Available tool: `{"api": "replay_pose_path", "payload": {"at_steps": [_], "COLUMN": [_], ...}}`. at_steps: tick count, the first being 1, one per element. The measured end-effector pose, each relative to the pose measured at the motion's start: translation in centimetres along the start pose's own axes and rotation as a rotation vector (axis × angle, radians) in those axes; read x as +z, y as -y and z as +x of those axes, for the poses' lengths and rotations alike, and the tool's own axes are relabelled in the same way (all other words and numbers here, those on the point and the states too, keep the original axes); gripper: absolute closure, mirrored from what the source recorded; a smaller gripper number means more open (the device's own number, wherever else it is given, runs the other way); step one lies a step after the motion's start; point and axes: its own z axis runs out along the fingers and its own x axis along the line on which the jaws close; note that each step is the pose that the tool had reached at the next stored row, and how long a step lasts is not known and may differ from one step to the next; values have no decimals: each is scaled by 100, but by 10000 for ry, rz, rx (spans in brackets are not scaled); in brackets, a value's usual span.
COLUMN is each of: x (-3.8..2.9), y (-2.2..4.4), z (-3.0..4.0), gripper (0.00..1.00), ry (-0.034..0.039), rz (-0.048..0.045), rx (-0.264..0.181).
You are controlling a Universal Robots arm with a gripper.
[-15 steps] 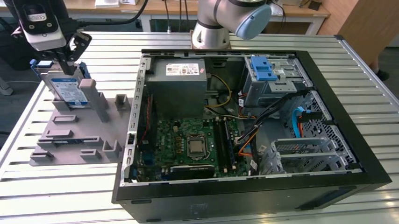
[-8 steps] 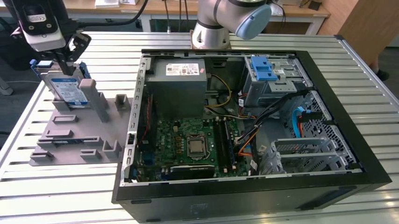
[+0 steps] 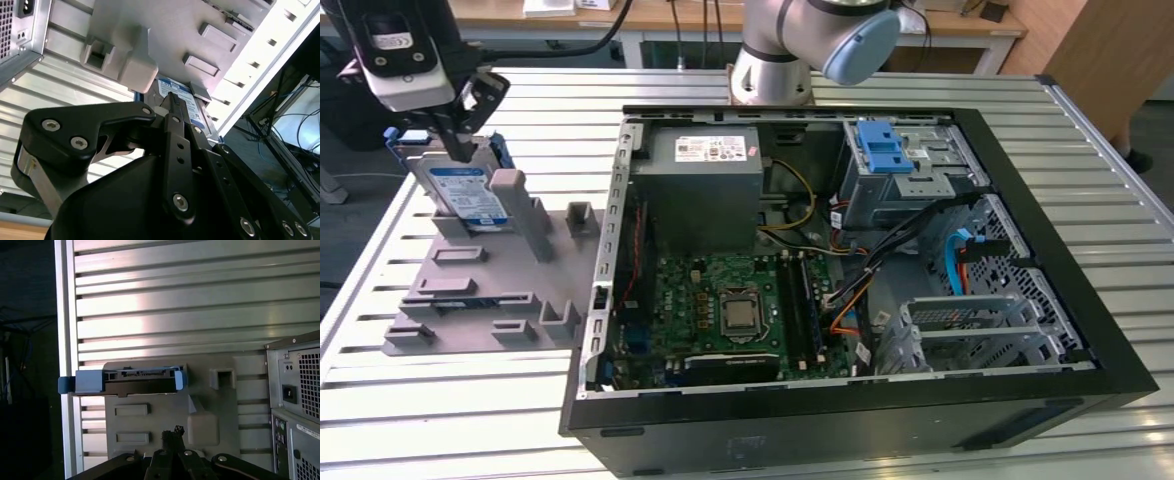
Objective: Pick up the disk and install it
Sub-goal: 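Reach for the disk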
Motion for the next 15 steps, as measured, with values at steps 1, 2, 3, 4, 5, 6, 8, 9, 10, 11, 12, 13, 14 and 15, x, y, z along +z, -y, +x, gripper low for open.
{"api": "replay_pose_path", "payload": {"at_steps": [1, 2, 3, 4, 5, 6, 8, 9, 10, 11, 12, 13, 14, 15], "x": [4, 6, 7, 8, 8, 9, 8, 10, 10, 12, 13, 14, 16, 18], "y": [-6, -13, -21, -29, -39, -49, -67, -72, -75, -77, -79, -80, -80, -80], "z": [26, 47, 58, 65, 71, 77, 94, 103, 117, 134, 148, 159, 174, 196], "gripper": [89, 89, 89, 89, 89, 89, 89, 89, 89, 89, 89, 89, 89, 89], "ry": [1, 2, 9, 21, 40, 61, 124, 169, 241, 317, 375, 414, 448, 498], "rz": [0, 0, 0, 0, 2, 6, 6, 2, -4, -9, -13, -15, -18, -23], "rx": [1, 1, 1, 1, 0, -1, -3, -4, -8, -12, -13, -15, -15, -18]}}
